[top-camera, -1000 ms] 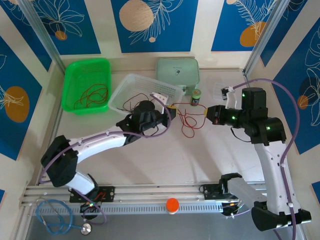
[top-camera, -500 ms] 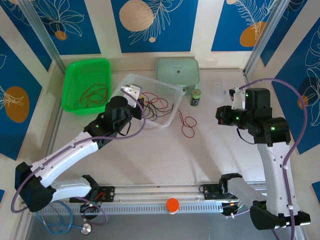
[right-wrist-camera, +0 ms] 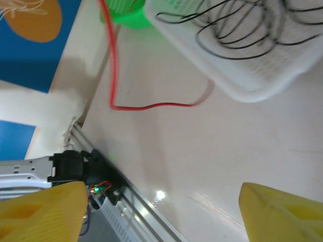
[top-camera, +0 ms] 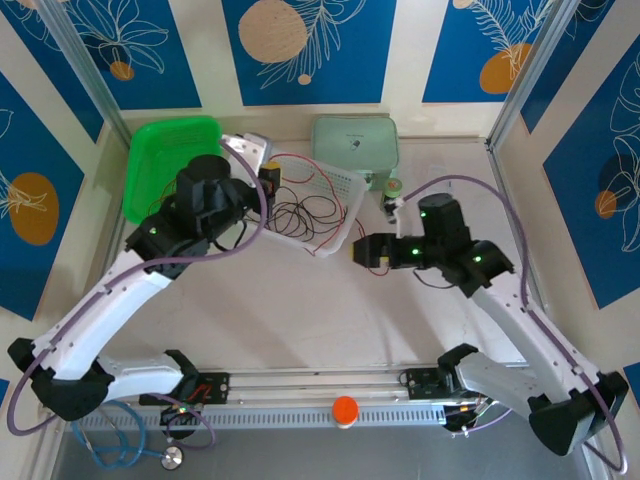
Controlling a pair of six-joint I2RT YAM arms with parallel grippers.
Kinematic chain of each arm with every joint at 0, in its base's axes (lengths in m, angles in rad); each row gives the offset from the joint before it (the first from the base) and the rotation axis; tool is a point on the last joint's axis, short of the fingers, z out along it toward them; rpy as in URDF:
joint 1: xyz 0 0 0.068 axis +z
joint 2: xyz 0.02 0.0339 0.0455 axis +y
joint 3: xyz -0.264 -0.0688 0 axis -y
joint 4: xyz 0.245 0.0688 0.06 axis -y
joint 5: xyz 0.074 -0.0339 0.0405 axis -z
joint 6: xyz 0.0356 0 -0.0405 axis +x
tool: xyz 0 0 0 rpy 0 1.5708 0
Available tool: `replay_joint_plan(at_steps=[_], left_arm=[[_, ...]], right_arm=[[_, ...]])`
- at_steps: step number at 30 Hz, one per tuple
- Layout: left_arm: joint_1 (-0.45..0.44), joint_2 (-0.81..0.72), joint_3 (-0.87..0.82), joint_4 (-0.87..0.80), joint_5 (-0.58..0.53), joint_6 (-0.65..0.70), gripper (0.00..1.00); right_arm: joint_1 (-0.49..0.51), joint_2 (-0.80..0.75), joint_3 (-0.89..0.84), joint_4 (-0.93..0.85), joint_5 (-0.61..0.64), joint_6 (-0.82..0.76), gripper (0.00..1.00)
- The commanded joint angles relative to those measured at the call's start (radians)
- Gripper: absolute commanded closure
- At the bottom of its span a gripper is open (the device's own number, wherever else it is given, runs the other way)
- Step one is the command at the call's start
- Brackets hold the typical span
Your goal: Untangle the cables
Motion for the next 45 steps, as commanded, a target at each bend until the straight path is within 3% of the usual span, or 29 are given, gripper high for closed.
replay_joint_plan(at_steps=[1, 6, 11, 13, 17, 24, 30, 37, 45], left_arm=[[0.005, 0.017, 0.101, -0.138, 0.058, -0.060, 1.00], [0.005, 0.025, 0.167, -0.161, 0.026, -0.071, 1.00], [0.010, 0.079, 0.267, -0.213, -0.186, 0.001, 1.00], [0.045, 0.119, 0.323, -0.236, -0.245, 0.035, 1.00], [0.184, 0.199, 0.434, -0.282, -0.217, 0.042, 1.00], [0.328, 0.277, 0.578, -0.348, -0.154, 0.037, 1.00], [0.336, 0.216, 0.473, -0.327, -0.120, 0.011, 1.00], [0.407, 0.197, 0.430, -0.335, -0.214, 0.060, 1.00], [0.555, 0.304, 0.562, -0.337, -0.202, 0.113, 1.00]], right_arm=[[0.097, 0.029, -0.042, 0.307, 0.035, 0.057, 0.13], [0.268, 0.092, -0.058, 0.477, 0.200, 0.019, 0.09], [0.324, 0.157, -0.019, 0.405, 0.385, 0.034, 0.09], [0.327, 0.174, -0.006, 0.343, 0.448, 0.050, 0.10], [0.325, 0.166, -0.011, 0.264, 0.513, 0.063, 0.10], [0.303, 0.084, -0.067, 0.170, 0.562, 0.085, 0.10], [0.210, 0.078, -0.117, 0.161, 0.490, 0.162, 0.11], [0.204, 0.150, -0.086, 0.153, 0.480, 0.197, 0.14], [0.204, 0.081, -0.134, 0.118, 0.505, 0.215, 0.15]])
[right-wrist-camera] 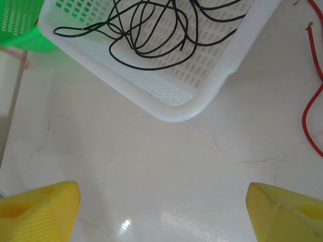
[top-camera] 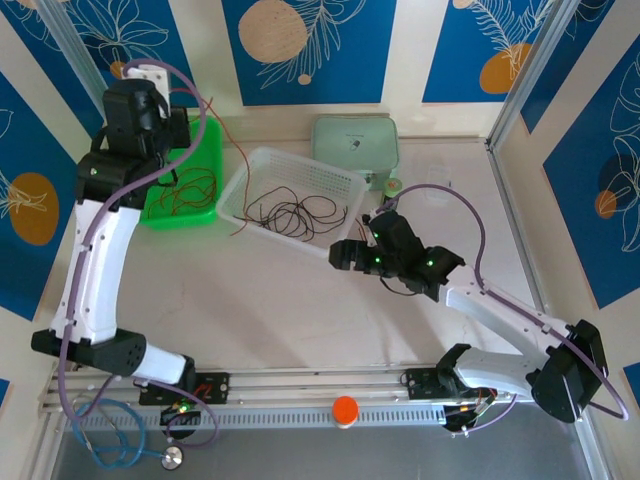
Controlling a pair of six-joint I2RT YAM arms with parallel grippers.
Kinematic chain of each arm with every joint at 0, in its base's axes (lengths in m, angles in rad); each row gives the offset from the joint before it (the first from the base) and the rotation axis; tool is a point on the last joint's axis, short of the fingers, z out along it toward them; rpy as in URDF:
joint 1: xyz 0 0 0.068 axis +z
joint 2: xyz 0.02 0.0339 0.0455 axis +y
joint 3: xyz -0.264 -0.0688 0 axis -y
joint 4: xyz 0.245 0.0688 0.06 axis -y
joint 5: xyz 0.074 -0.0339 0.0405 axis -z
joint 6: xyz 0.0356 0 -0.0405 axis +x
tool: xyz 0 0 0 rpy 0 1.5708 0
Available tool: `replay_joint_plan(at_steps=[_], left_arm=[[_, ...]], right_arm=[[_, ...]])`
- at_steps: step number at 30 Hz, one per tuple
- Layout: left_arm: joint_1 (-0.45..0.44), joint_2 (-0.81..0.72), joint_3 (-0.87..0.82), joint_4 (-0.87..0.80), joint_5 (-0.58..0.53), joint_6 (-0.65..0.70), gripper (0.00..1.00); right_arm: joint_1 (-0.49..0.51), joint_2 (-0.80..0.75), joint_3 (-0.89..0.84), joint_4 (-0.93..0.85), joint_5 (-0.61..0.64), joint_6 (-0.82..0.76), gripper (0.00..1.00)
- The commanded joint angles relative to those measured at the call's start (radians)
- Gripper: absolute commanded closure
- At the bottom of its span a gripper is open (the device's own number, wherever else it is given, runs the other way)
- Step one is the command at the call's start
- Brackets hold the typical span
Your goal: Untangle the cables
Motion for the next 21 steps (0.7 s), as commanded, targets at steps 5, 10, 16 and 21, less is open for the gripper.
replay_joint_plan(at_steps=[5, 10, 16, 21], left_arm=[[0.107, 0.095, 0.045, 0.057, -0.010, 0.021, 1.00], [0.159, 0.147, 0.014, 0.121, -0.008, 0.006, 1.00], [0.230, 0.227, -0.138, 0.333, -0.059, 0.024, 1.00], [0.293, 0.338, -0.269, 0.403, -0.018, -0.053, 1.00]], right_arm=[[0.001, -0.121, -0.080, -0.072, 0.021, 0.045, 0.15], [-0.016, -0.183, -0.143, -0.102, 0.030, 0.075, 0.15], [-0.023, -0.224, -0.182, -0.149, 0.030, 0.103, 0.15], [-0.026, -0.237, -0.207, -0.203, 0.060, 0.150, 0.15]])
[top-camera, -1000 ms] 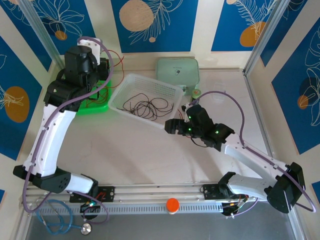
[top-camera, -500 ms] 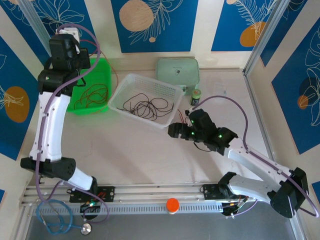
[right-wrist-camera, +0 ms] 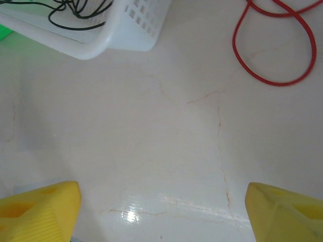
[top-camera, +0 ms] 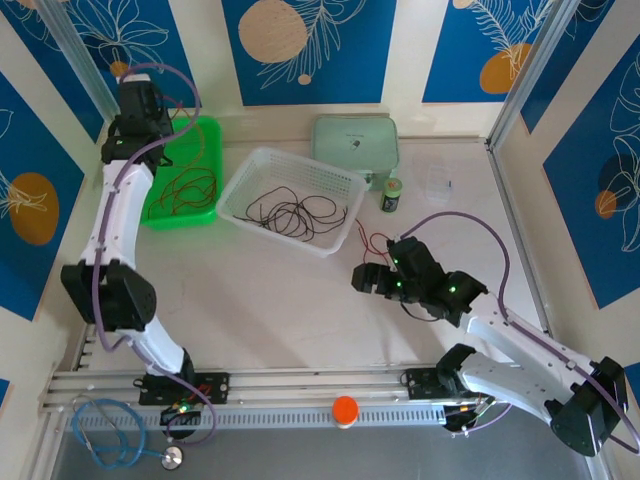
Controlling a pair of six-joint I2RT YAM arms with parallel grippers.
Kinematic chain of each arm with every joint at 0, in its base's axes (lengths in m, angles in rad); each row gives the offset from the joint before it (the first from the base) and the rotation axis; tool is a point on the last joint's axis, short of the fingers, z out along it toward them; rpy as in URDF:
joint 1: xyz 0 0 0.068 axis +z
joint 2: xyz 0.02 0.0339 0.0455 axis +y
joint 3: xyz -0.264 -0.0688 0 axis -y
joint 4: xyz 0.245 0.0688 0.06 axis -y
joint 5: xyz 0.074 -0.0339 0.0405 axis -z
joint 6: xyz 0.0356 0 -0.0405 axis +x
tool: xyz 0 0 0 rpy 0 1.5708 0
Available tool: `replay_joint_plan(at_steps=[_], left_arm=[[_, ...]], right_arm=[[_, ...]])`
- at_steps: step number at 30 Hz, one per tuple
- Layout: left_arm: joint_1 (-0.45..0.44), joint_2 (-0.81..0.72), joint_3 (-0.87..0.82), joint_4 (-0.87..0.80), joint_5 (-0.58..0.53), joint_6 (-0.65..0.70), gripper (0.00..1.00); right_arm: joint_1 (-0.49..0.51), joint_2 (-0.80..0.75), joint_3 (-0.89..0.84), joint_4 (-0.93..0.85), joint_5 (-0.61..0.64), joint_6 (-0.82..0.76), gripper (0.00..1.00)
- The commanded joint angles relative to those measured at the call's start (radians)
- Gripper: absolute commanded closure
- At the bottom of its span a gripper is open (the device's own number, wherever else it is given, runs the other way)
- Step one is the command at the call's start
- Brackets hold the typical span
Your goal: Untangle the cables
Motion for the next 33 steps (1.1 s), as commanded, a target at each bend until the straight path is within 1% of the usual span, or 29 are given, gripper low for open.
replay_joint_plan(at_steps=[1, 5, 8, 9, 10, 12, 13, 16, 18, 20, 22, 24, 26, 28, 31, 33], left_arm=[[0.048, 0.087, -0.082, 0.061, 0.028, -0.075, 1.00], [0.079, 0.144, -0.181, 0.060, 0.116, -0.170, 1.00], [0.083, 0.151, -0.229, 0.048, 0.157, -0.206, 1.00], [0.083, 0.148, -0.243, 0.045, 0.176, -0.214, 0.93], [0.083, 0.139, -0.257, 0.047, 0.193, -0.217, 0.81], [0.082, 0.117, -0.273, 0.044, 0.216, -0.219, 0.63], [0.083, 0.102, -0.275, 0.037, 0.225, -0.217, 0.55], [0.080, 0.053, -0.253, 0.007, 0.260, -0.203, 0.38], [0.078, 0.024, -0.220, -0.023, 0.288, -0.190, 0.31], [0.073, -0.003, -0.180, -0.061, 0.314, -0.177, 0.26], [0.068, -0.036, -0.140, -0.101, 0.344, -0.166, 0.22], [0.060, -0.067, -0.105, -0.141, 0.368, -0.159, 0.15], [0.052, -0.098, -0.073, -0.185, 0.389, -0.152, 0.12], [0.041, -0.138, -0.048, -0.227, 0.409, -0.150, 0.10], [0.020, -0.197, -0.028, -0.282, 0.427, -0.146, 0.10], [0.002, -0.242, -0.028, -0.307, 0.438, -0.150, 0.09]], right_arm=[[-0.012, -0.008, -0.017, -0.072, 0.040, 0.051, 0.15], [-0.073, 0.063, 0.018, -0.120, 0.030, 0.023, 0.15], [-0.148, 0.158, 0.068, -0.138, 0.007, -0.037, 0.15], [-0.180, 0.193, 0.086, -0.138, 0.000, -0.058, 0.15], [-0.211, 0.228, 0.103, -0.133, -0.002, -0.072, 0.15], [-0.263, 0.290, 0.127, -0.106, -0.009, -0.098, 0.17], [-0.289, 0.323, 0.140, -0.089, -0.017, -0.108, 0.18], [-0.348, 0.432, 0.178, -0.041, -0.038, -0.122, 0.21], [-0.366, 0.515, 0.209, -0.025, -0.046, -0.122, 0.23], [-0.369, 0.596, 0.246, -0.021, -0.045, -0.122, 0.26], [-0.366, 0.675, 0.282, -0.012, -0.054, -0.122, 0.31], [-0.361, 0.740, 0.316, -0.021, -0.051, -0.121, 0.35], [-0.357, 0.796, 0.347, -0.040, -0.042, -0.115, 0.42], [-0.352, 0.840, 0.369, -0.057, -0.023, -0.103, 0.51], [-0.346, 0.888, 0.388, -0.069, -0.001, -0.096, 0.53], [-0.342, 0.915, 0.401, -0.074, 0.006, -0.093, 0.58]])
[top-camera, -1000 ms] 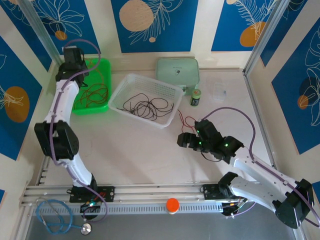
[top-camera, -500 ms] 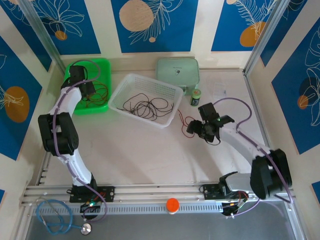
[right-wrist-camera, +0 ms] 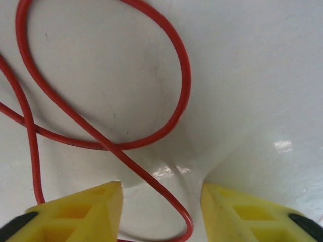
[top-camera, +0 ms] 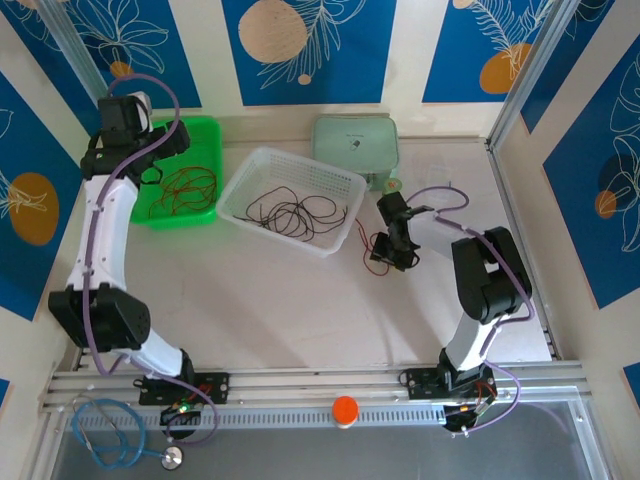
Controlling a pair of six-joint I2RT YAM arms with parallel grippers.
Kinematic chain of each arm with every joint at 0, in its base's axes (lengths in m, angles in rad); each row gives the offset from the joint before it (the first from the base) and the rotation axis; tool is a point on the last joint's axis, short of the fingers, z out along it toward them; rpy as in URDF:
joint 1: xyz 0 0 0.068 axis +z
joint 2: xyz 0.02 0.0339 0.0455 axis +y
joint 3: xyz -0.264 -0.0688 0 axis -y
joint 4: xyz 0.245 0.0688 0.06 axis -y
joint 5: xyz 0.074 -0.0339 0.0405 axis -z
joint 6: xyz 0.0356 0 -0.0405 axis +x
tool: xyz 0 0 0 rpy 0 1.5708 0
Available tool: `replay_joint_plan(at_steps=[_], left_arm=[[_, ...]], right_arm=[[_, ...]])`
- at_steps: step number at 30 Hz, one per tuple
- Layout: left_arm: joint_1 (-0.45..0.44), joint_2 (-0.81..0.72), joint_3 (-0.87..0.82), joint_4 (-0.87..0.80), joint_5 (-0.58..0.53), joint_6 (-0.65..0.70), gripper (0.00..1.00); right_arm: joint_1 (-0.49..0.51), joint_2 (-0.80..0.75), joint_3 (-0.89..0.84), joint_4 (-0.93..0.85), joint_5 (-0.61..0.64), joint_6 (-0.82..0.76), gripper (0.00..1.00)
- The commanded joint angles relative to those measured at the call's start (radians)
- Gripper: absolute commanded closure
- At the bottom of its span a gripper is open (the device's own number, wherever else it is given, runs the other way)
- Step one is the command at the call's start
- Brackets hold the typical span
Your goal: Untangle the cables
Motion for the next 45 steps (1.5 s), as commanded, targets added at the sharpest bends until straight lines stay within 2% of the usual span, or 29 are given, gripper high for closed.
replay_joint_plan(at_steps=[1, 7, 8, 14, 18, 23, 26, 33, 38, 45], left_arm=[[-0.035, -0.075, 0.024, -0.110, 0.052, 0.013, 0.09], [-0.157, -0.196, 0.012, -0.189, 0.042, 0.014, 0.09], [-0.183, -0.213, 0.005, -0.196, 0.038, 0.014, 0.09], [-0.369, -0.311, -0.067, -0.191, 0.073, 0.009, 0.09], [-0.469, -0.354, -0.176, -0.115, 0.157, -0.027, 0.09], [-0.603, -0.339, -0.297, 0.032, 0.262, -0.096, 0.09], [-0.682, -0.287, -0.332, 0.128, 0.314, -0.138, 0.09], [-0.822, -0.173, -0.359, 0.324, 0.351, -0.220, 0.09], [-0.845, -0.172, -0.428, 0.457, 0.339, -0.295, 0.10], [-0.845, -0.178, -0.419, 0.398, 0.219, -0.252, 0.11]], right_arm=[[0.012, 0.059, 0.027, -0.017, 0.014, 0.012, 0.61], [0.028, 0.094, 0.069, -0.035, 0.044, 0.006, 0.97], [0.029, 0.090, 0.065, -0.031, 0.041, 0.003, 1.00], [0.025, -0.066, 0.013, -0.041, 0.057, -0.031, 1.00], [0.022, -0.303, -0.006, -0.095, 0.065, -0.104, 1.00], [0.034, -0.586, 0.020, -0.151, -0.014, -0.224, 1.00], [0.045, -0.675, 0.057, -0.184, -0.076, -0.255, 1.00], [0.129, -0.740, 0.100, -0.131, -0.176, -0.295, 1.00], [0.183, -0.741, 0.100, -0.116, -0.167, -0.371, 1.00], [0.183, -0.762, 0.082, -0.094, -0.204, -0.361, 1.00]])
